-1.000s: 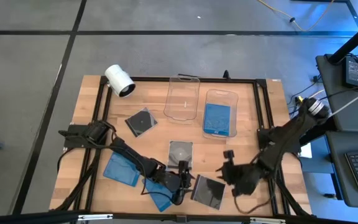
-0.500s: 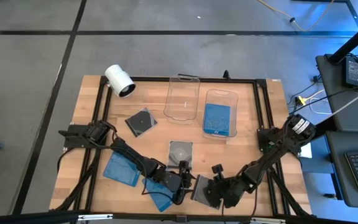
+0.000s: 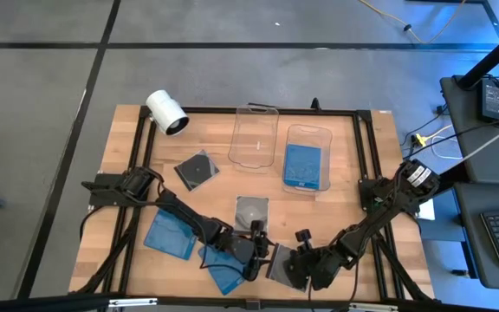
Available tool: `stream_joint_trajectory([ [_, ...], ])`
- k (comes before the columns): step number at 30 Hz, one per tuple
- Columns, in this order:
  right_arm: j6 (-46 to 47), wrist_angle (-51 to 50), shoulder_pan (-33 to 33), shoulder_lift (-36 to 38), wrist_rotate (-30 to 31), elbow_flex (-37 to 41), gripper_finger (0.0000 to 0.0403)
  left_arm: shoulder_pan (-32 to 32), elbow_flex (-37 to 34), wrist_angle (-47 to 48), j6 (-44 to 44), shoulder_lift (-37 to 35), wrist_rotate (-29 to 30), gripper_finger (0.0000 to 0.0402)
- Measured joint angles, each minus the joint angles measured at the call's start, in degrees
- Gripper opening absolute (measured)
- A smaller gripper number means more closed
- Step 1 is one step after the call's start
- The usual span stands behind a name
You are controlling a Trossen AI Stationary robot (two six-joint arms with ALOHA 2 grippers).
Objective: Pick & place jewel cases by type
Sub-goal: Put the bottom black cd case into the left transparent bin
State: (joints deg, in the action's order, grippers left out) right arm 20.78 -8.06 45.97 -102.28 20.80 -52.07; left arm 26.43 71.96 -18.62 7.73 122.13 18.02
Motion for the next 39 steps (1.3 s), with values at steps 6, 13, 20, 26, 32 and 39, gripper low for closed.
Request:
stream_joint_trajectory([
  [6, 0.41, -0.02, -0.02, 0.0, -0.02, 0.0, 0.012, -0.39, 0.0, -0.01, -0.07, 0.0, -0.19, 0.0239],
  [13, 1.67, -0.03, -0.02, -0.38, -0.03, 0.0, 0.012, -0.34, 0.0, 0.0, -0.13, 0.0, -0.26, 0.0239],
  [20, 1.7, 0.13, -0.02, -0.5, -0.02, -0.02, 0.012, -0.34, 0.0, -0.01, -0.09, 0.0, -0.33, 0.0239],
  [26, 1.5, -0.01, -0.02, -0.5, -0.02, -0.02, 0.012, -0.37, 0.0, 0.01, -0.43, 0.0, -0.32, 0.0239],
  [32, 1.59, 0.0, -0.02, -0.5, -0.02, -0.02, 0.012, -0.37, 0.0, -0.01, -0.5, 0.0, -0.19, 0.0239],
  [39, 1.77, 0.09, -0.06, -0.51, -0.02, -0.02, 0.012, -0.37, 0.0, 0.0, -0.53, 0.0, -0.17, 0.0239],
])
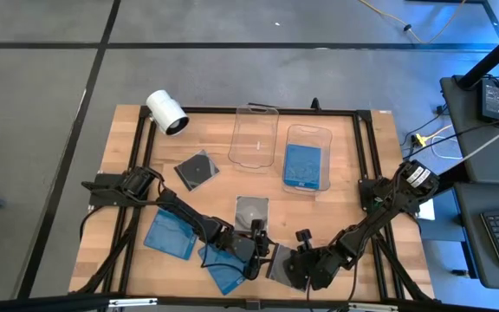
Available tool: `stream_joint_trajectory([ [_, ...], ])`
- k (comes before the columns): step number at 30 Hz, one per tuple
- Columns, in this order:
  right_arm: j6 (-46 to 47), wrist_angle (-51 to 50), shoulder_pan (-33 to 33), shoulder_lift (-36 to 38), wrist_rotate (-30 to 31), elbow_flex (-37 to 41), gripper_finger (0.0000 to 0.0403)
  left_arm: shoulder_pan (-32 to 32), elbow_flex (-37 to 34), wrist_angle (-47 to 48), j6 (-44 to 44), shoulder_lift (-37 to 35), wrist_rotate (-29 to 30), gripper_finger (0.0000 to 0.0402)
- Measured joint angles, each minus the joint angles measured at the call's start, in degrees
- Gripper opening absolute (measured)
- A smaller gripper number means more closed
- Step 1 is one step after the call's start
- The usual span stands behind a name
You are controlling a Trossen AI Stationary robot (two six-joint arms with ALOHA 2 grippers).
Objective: Pick & place jewel cases by type
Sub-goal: Put the bottom black cd case into the left transparent bin
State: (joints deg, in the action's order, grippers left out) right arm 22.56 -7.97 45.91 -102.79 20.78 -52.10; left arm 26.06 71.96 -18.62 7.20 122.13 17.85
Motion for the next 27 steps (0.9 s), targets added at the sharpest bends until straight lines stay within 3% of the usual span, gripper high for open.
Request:
stream_joint_trajectory([
  [27, 1.37, -1.77, -2.4, -2.22, 0.38, -0.2, 0.012, 0.0, 0.0, 0.16, -1.51, 0.0, 0.57, 0.0239],
])
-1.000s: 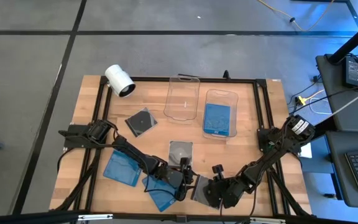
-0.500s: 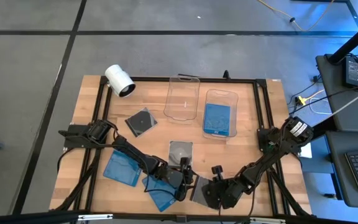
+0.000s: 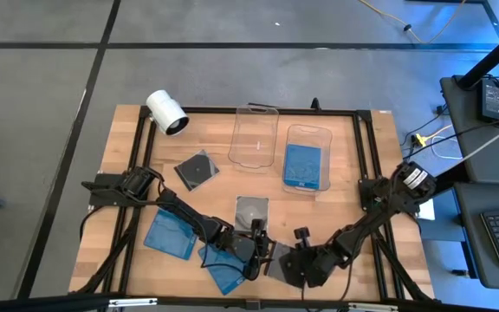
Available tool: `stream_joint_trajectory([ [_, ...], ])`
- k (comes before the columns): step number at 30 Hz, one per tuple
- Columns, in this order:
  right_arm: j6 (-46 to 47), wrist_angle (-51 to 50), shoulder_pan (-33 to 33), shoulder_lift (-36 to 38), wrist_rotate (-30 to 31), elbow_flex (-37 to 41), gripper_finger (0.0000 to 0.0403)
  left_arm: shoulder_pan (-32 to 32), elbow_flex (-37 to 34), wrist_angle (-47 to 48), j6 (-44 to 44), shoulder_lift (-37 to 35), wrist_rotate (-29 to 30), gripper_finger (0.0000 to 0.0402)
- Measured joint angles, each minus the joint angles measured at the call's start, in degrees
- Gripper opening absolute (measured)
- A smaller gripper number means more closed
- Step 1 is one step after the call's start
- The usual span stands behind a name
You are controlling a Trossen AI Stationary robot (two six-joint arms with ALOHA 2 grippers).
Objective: Pick & place jewel cases by type
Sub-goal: Put the bottom black cd case into the left transparent bin
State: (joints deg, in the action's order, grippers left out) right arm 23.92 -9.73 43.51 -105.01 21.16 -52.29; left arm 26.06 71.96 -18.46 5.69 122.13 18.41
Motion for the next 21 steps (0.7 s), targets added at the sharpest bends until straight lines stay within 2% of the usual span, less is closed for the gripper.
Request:
stream_joint_trajectory([
  [12, 1.38, -9.04, -5.12, 0.22, 1.43, -0.12, 0.012, 0.64, -0.02, 6.67, -1.44, -0.33, 0.62, 0.0239],
  [17, 3.23, -10.4, -6.14, 0.0, 6.01, 0.1, 0.012, 0.57, 0.0, 8.51, 4.57, -0.35, 2.32, 0.0239],
  [21, 4.6, -11.09, -6.56, 0.0, 6.47, 0.11, 0.012, 1.24, -0.02, 10.31, 8.92, -0.35, 2.65, 0.0239],
])
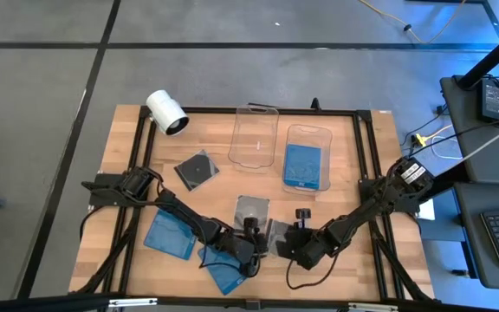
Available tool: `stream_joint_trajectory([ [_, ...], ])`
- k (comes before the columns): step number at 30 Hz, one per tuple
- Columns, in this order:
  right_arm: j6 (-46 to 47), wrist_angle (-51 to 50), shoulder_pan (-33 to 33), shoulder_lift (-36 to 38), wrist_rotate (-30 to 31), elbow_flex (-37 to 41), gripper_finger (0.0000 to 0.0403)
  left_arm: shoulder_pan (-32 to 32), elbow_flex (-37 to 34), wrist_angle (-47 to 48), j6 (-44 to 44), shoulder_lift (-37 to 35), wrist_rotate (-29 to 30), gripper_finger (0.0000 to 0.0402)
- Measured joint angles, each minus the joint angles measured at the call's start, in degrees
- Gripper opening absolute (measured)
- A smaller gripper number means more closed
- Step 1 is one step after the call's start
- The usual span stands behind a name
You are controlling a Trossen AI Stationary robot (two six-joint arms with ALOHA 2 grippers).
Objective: Pick & place jewel cases by type
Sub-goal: Put the bottom black cd case into the left transparent bin
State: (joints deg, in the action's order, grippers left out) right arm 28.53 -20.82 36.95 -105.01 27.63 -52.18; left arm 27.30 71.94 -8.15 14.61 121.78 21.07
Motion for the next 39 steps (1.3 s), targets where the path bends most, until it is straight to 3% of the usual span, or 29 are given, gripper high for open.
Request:
stream_joint_trajectory([
  [6, -0.34, -0.09, -0.02, 0.82, -0.14, -0.23, 0.012, 1.5, 0.0, 3.41, 4.43, 0.02, 2.59, 0.0239],
  [12, -0.41, -1.4, 0.43, 3.37, -0.49, -0.48, 0.012, 1.4, 0.02, -0.96, 8.67, 2.83, 4.6, 0.0239],
  [19, 1.7, -5.45, 3.31, 11.41, 6.88, -0.57, 0.012, 1.28, 0.15, -1.61, 8.77, 3.6, 5.44, 0.0239],
  [24, 1.53, -18.19, 5.92, 19.56, 5.35, -0.66, 0.012, 1.27, 0.15, -1.48, 8.3, 3.56, 5.79, 0.0239],
  [29, 12.84, -29.45, 7.78, 23.59, 5.07, -0.62, 0.012, 1.15, 0.15, -1.28, 6.52, 3.58, 6.25, 0.0239],
  [39, 8.66, -17.57, 7.82, 24.21, 0.75, 12.08, 0.012, -0.39, 0.13, -1.22, 4.28, 3.63, 7.4, 0.0239],
])
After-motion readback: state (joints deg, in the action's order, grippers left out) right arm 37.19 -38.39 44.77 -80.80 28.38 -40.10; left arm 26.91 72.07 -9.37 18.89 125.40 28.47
